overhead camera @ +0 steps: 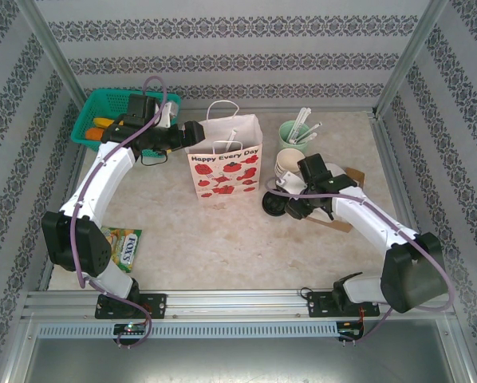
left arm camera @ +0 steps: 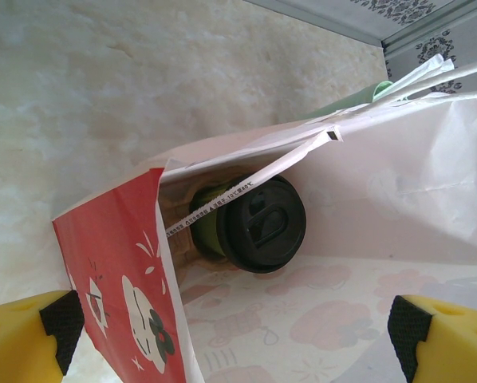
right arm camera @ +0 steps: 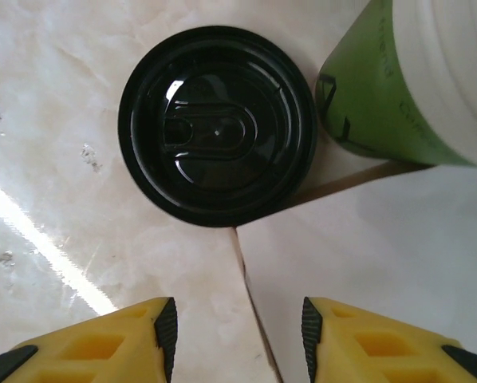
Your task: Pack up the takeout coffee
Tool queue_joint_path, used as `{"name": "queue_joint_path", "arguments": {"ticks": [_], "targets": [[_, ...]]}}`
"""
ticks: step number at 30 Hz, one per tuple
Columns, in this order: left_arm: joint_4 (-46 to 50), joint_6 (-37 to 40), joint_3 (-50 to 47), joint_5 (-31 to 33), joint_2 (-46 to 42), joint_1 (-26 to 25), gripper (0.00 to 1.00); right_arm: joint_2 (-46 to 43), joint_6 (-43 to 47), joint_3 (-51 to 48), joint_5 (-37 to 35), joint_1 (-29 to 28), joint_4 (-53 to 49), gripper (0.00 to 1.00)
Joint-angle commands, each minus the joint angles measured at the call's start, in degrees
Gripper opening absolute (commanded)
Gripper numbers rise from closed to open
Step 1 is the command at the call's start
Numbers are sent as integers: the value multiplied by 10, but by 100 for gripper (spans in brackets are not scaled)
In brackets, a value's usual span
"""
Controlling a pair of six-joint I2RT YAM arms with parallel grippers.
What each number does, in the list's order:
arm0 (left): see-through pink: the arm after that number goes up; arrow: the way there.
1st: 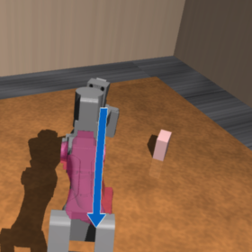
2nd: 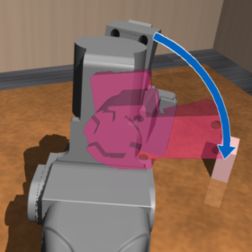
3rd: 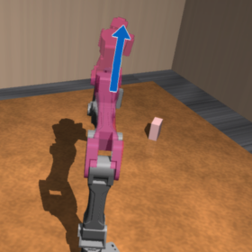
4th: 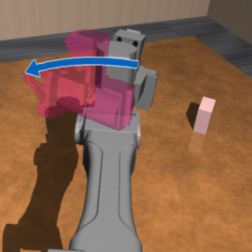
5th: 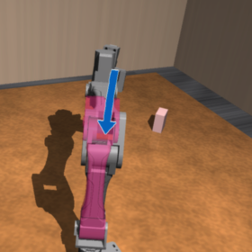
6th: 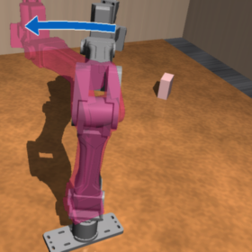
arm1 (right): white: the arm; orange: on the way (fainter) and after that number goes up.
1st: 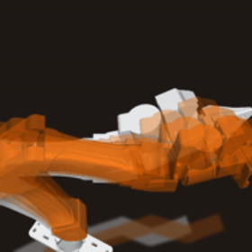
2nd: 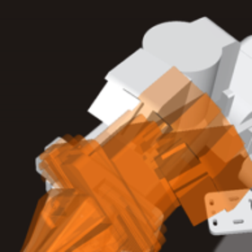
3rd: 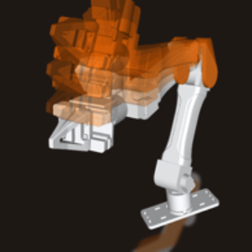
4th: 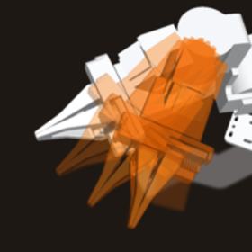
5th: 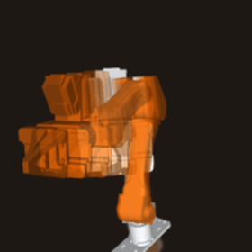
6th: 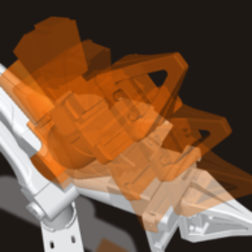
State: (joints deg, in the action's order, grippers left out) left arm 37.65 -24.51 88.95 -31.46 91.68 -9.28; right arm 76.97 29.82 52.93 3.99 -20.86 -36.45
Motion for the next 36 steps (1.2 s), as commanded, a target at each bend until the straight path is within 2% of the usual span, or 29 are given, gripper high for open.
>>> {"name": "queue_joint_path", "arguments": {"ticks": [1, 13, 18, 26, 31, 36], "targets": [[-13, -1, 0, -5, -2, 3, 99, 19, 48, -12, -47, -10, 31, 46], [-7, 2, -1, 1, -5, 3, 100, 74, 55, 9, -36, -15, 37, 46], [-5, 3, -1, 3, -7, 3, 100, 76, 43, 10, -48, -15, 47, 29], [-8, -2, 0, -1, -5, 3, 100, 47, 28, 11, -24, -2, 29, 8], [-10, -4, 1, -2, -5, 3, 100, 26, 21, 7, -18, 6, 27, 0], [-10, -6, 2, -3, -4, 3, 100, 5, 15, 5, 4, 18, 22, 0]]}}
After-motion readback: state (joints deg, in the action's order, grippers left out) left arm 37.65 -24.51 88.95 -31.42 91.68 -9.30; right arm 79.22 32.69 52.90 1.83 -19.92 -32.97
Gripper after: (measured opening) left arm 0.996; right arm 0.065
